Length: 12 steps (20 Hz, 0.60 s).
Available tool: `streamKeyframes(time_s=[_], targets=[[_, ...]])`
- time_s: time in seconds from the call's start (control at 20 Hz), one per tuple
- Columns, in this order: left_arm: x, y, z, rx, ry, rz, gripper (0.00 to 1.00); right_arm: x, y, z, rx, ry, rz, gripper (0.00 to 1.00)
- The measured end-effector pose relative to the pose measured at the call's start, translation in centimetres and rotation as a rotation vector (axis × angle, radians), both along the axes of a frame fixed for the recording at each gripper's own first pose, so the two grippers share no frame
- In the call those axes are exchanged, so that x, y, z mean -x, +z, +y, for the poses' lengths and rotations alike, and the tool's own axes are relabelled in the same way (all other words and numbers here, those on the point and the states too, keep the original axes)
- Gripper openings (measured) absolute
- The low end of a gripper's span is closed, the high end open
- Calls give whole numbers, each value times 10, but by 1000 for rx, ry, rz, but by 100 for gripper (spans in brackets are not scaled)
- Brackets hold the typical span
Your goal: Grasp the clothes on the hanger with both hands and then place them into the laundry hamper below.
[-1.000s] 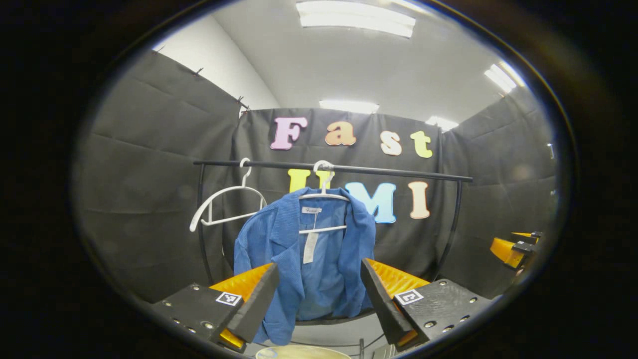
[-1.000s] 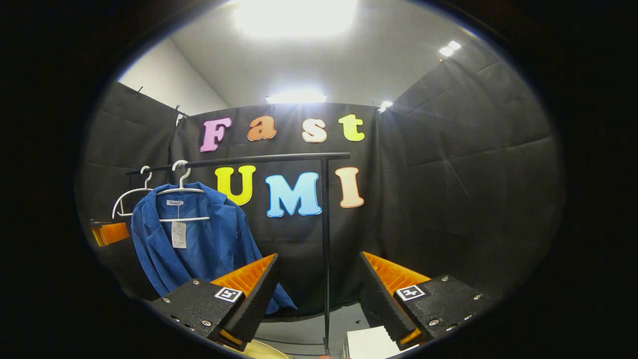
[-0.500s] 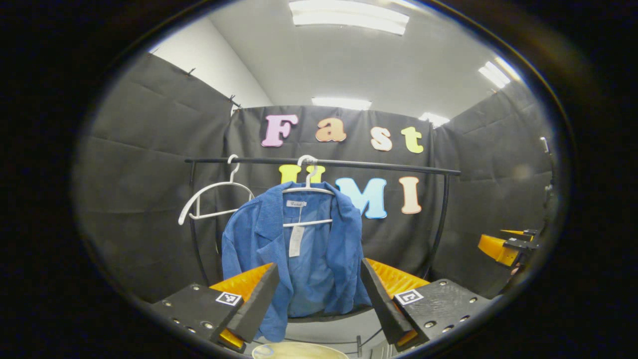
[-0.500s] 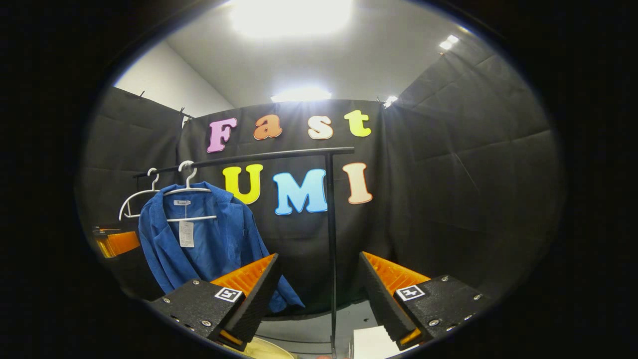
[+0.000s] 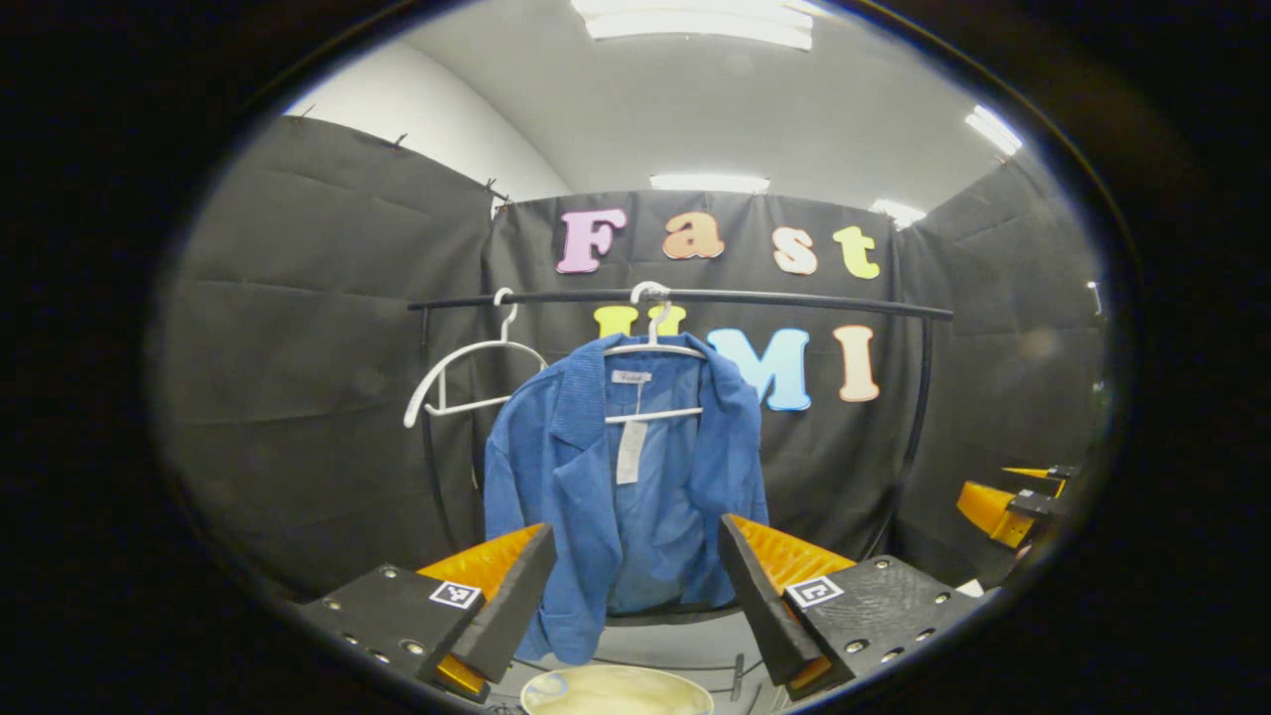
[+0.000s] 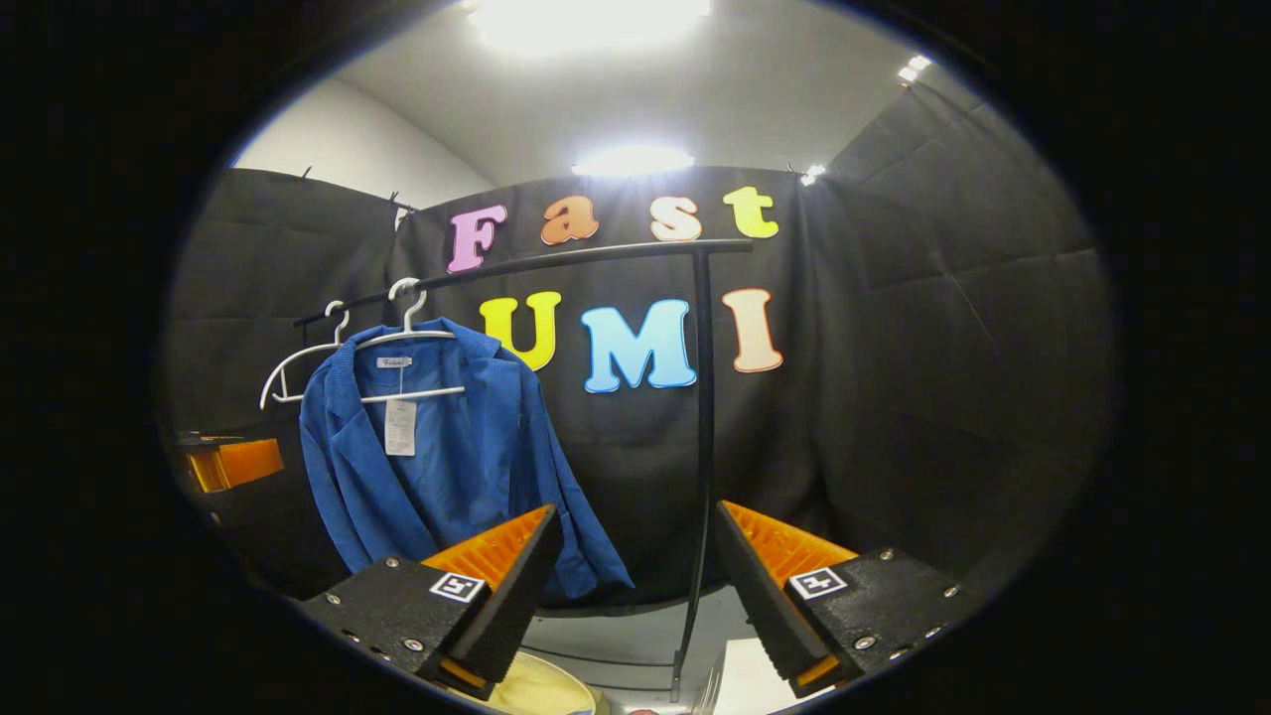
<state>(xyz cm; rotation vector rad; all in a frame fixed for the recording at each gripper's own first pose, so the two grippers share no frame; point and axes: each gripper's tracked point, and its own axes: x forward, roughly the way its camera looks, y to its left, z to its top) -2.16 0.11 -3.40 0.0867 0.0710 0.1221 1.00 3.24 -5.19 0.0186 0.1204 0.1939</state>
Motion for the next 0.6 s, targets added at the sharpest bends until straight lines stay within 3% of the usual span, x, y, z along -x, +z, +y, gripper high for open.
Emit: streamKeyframes(time_s=[0.4, 0.6], targets=[[-55, -5, 84, 47, -58, -9, 94, -29, 15, 101, -13, -57, 5, 95], [-73, -17, 103, 141, -100, 41, 94, -43, 26, 151, -33, -44, 24, 95]])
